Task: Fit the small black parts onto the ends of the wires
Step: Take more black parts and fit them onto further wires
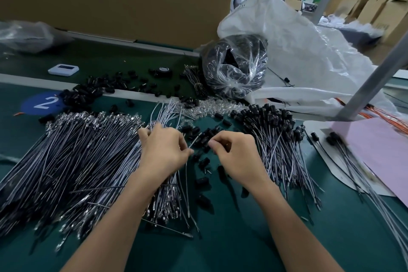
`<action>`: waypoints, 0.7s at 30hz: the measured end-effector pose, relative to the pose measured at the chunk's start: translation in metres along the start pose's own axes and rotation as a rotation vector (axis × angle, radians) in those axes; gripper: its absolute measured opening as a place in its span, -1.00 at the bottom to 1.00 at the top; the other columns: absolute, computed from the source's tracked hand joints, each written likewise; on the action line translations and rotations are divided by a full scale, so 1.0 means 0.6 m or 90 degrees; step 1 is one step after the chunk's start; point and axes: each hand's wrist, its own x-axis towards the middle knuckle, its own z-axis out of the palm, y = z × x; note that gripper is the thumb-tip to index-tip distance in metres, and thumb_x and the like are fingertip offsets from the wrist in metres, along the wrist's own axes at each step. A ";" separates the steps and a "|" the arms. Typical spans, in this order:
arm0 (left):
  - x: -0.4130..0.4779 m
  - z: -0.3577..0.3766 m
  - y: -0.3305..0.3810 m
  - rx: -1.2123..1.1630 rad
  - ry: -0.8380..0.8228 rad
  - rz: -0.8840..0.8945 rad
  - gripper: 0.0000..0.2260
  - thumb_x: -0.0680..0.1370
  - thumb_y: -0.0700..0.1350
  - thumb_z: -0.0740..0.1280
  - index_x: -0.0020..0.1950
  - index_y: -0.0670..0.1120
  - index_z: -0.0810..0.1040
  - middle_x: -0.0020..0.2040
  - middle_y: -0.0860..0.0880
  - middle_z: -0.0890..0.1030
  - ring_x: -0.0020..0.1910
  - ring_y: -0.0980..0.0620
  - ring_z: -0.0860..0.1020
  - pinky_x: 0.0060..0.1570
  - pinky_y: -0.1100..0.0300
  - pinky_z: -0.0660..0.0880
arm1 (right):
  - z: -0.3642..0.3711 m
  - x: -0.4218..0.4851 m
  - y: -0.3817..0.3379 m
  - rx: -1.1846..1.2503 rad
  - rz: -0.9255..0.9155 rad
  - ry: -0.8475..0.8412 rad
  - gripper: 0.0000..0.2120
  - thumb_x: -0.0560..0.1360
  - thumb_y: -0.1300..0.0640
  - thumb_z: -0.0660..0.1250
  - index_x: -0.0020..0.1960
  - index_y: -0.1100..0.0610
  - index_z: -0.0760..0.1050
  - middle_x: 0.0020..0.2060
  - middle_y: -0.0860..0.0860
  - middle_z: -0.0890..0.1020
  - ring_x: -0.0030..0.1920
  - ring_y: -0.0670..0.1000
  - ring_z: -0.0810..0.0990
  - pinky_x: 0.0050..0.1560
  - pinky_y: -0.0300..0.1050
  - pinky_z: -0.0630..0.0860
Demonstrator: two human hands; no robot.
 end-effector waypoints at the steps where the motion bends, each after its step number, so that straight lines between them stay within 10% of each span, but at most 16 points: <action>1: -0.001 -0.001 0.000 -0.036 0.032 0.003 -0.70 0.47 0.22 0.42 -0.38 0.12 0.50 -0.32 0.18 0.51 0.02 0.09 0.41 -0.09 0.09 0.01 | 0.000 -0.001 -0.002 0.025 0.000 0.015 -0.89 0.54 0.12 0.39 -0.10 0.11 0.67 -0.37 -0.16 0.59 -0.36 -0.17 0.52 -0.26 -0.28 0.45; 6: -0.008 -0.009 0.012 -0.363 0.085 0.139 -0.84 0.41 -0.12 0.52 -0.33 0.03 0.61 -0.39 0.12 0.60 -0.39 0.21 0.50 -0.27 0.40 0.33 | 0.010 0.001 -0.016 0.230 0.079 0.018 -0.87 0.53 0.10 0.41 -0.11 0.14 0.70 -0.38 -0.12 0.66 -0.36 -0.17 0.61 -0.28 -0.28 0.50; 12: -0.013 -0.041 0.011 -0.462 0.007 0.150 -0.91 0.40 -0.16 0.56 -0.14 -0.03 0.69 -0.28 0.11 0.67 -0.31 0.25 0.59 -0.28 0.47 0.44 | -0.006 0.001 -0.016 0.481 0.168 0.085 -0.87 0.53 0.20 0.38 -0.14 0.20 0.67 -0.36 0.07 0.66 -0.44 -0.13 0.51 -0.43 -0.26 0.42; 21: -0.069 -0.128 -0.090 0.042 -0.285 0.076 -0.77 0.36 0.07 0.56 -0.15 0.24 0.52 -0.14 0.30 0.49 -0.14 0.31 0.48 -0.08 0.23 0.47 | -0.054 0.005 -0.005 0.787 0.198 0.252 -0.80 0.48 0.13 0.34 -0.26 0.10 0.68 -0.37 0.01 0.64 -0.44 -0.13 0.47 -0.44 -0.35 0.42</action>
